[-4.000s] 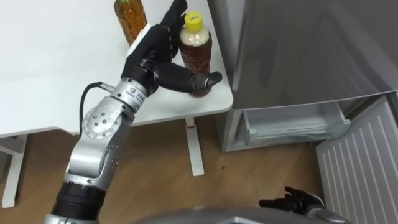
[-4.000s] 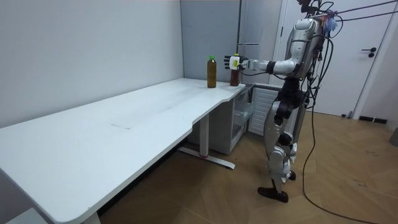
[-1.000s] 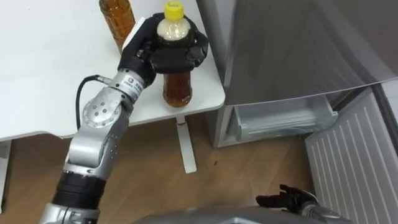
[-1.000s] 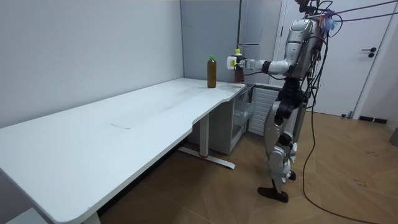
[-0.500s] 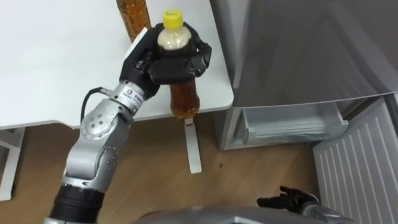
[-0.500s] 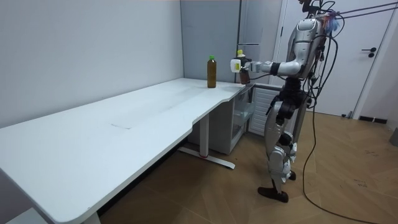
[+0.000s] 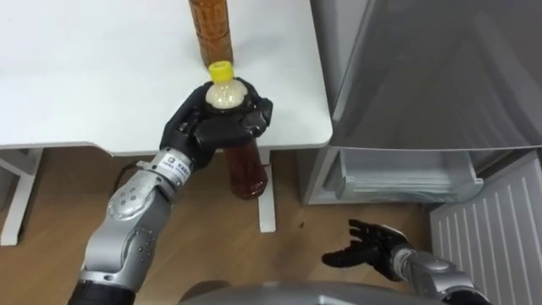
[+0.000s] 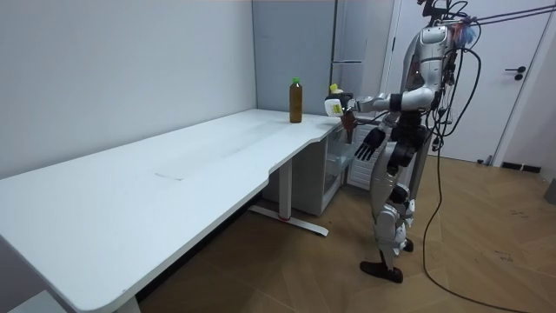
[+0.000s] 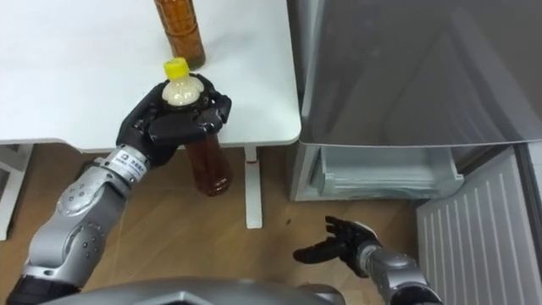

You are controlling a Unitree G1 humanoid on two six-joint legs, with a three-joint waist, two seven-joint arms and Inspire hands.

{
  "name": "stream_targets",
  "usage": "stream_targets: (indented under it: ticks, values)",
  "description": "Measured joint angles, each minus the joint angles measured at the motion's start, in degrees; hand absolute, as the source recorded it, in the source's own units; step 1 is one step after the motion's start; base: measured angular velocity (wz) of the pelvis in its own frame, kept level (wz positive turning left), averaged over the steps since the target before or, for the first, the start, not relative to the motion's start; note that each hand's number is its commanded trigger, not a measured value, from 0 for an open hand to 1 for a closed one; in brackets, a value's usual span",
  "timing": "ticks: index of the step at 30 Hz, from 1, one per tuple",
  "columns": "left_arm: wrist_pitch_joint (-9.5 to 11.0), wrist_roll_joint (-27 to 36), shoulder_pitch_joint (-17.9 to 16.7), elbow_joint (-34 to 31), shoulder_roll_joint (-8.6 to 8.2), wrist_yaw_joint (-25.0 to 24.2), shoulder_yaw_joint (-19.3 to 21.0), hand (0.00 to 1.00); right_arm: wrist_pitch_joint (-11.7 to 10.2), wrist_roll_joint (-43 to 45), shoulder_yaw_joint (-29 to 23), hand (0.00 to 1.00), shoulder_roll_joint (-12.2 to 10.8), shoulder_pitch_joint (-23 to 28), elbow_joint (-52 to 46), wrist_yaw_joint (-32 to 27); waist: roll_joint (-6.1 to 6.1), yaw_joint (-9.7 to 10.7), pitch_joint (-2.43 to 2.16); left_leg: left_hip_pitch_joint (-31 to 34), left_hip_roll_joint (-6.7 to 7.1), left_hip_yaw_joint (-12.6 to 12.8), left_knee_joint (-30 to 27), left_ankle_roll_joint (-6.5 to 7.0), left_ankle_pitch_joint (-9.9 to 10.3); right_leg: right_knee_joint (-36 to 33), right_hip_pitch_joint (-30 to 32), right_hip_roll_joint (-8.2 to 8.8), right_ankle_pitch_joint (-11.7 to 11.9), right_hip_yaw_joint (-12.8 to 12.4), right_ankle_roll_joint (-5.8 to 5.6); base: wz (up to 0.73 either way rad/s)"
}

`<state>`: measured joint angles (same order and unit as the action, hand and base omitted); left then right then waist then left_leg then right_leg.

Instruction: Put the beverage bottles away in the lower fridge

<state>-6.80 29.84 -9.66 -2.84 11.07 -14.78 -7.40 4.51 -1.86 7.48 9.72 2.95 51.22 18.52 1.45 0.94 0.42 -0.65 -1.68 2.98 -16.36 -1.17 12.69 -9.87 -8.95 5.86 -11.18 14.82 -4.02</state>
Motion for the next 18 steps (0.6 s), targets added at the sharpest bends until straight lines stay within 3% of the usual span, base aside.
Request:
stream_targets:
  ticks: [12, 18]
  values:
    - [-0.02, -0.59, -4.11, 0.26, 0.13, -2.29, -0.17, 1.0, 0.71, 2.18, 1.26, 0.0, -0.84, 1.47, -14.95, 5.46, 0.39, 0.24, -0.03, 0.41, 0.06, -0.66, 0.06, 0.0, 0.01, -0.16, -0.02, 0.03, 0.0, 0.82, 0.0, 0.02]
    - [-0.01, -4.14, -4.17, 4.37, 0.16, -3.87, 0.23, 1.0, 0.64, 1.46, 1.64, 0.0, -0.84, 2.88, -19.81, 10.88, 0.77, -1.24, 0.07, 0.34, 0.04, -0.94, -0.55, 0.01, 0.01, -0.72, -0.03, 0.05, 0.0, 1.11, 0.0, 0.01]
